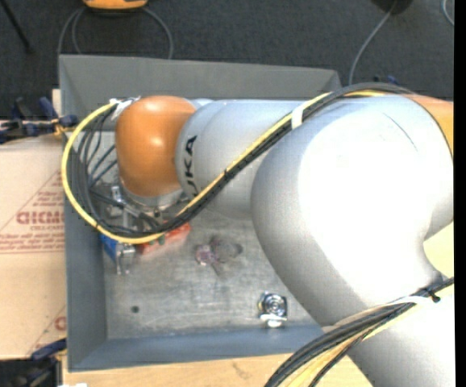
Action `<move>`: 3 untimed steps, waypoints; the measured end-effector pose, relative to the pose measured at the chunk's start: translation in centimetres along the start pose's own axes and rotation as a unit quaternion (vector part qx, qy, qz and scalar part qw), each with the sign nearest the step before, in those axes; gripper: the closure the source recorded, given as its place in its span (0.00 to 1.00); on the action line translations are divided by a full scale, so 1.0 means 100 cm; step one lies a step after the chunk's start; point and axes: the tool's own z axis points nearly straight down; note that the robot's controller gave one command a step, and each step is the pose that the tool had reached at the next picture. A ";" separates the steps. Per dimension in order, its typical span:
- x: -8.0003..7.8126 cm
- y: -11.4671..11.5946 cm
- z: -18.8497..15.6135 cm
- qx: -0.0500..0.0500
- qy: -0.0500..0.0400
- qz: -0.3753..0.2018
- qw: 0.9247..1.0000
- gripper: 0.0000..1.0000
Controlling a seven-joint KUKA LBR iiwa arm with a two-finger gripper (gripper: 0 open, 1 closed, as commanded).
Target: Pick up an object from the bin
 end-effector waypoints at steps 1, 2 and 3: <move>-0.002 0.001 -0.002 0.000 -0.001 0.000 1.000 0.00; -0.004 0.000 -0.004 0.000 -0.003 0.000 1.000 1.00; -0.006 0.000 -0.018 0.000 -0.001 0.001 1.000 1.00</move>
Offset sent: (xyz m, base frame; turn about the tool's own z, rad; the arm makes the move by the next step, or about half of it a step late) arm 0.0000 0.0000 0.0000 0.0000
